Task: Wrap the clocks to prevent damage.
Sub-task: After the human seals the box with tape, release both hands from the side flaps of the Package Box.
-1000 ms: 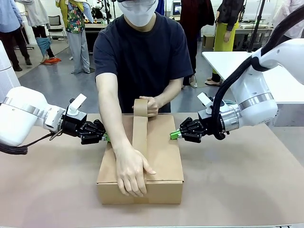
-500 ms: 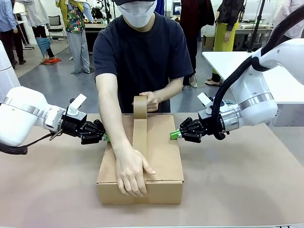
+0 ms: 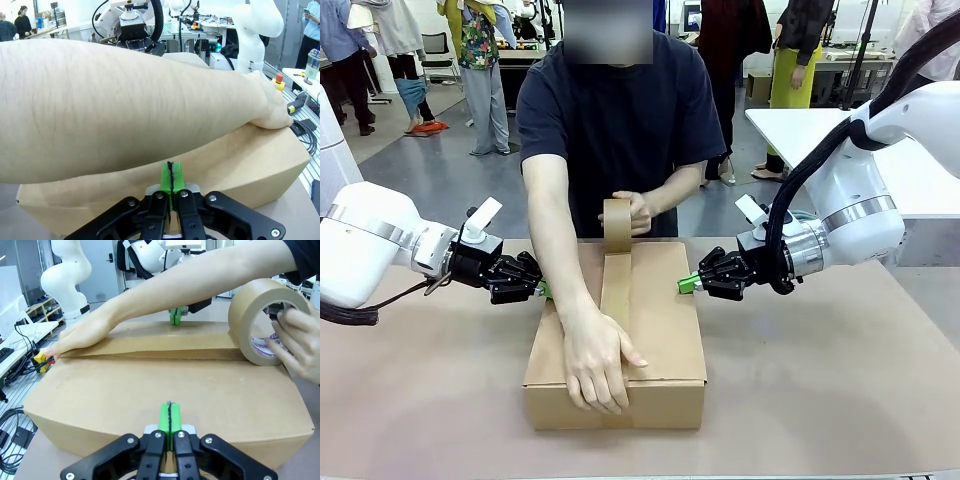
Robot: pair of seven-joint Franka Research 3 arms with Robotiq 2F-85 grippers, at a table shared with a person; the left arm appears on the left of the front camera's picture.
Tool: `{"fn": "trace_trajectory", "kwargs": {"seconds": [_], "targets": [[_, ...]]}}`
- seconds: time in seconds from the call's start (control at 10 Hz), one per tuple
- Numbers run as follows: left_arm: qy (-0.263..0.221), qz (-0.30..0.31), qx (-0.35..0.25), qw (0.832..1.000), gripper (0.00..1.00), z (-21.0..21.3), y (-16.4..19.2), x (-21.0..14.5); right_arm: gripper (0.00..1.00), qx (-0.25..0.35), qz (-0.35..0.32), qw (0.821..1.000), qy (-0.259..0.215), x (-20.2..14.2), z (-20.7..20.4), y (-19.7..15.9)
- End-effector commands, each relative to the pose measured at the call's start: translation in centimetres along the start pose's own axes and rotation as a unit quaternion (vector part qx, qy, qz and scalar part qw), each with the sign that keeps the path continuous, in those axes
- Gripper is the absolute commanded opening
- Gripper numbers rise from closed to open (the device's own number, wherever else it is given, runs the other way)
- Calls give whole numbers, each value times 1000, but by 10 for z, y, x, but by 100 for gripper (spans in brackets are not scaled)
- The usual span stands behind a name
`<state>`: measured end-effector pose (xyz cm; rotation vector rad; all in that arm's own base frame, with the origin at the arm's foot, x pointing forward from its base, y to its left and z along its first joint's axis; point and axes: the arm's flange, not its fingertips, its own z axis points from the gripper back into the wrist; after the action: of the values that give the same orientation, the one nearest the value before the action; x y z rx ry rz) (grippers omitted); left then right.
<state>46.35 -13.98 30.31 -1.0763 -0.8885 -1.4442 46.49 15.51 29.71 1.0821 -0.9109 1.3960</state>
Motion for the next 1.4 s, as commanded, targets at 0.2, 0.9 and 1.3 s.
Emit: {"fn": "trace_trajectory", "kwargs": {"seconds": [0.2,0.9,1.3], "targets": [[1,2,5,1000,0,-2,0,-2,1,-11,-4,1000,1,-3,-6,3],[1,2,5,1000,0,-2,0,-2,1,-11,-4,1000,1,-3,-6,3],[1,2,5,1000,0,-2,0,-2,1,-11,-4,1000,1,-3,-6,3]]}}
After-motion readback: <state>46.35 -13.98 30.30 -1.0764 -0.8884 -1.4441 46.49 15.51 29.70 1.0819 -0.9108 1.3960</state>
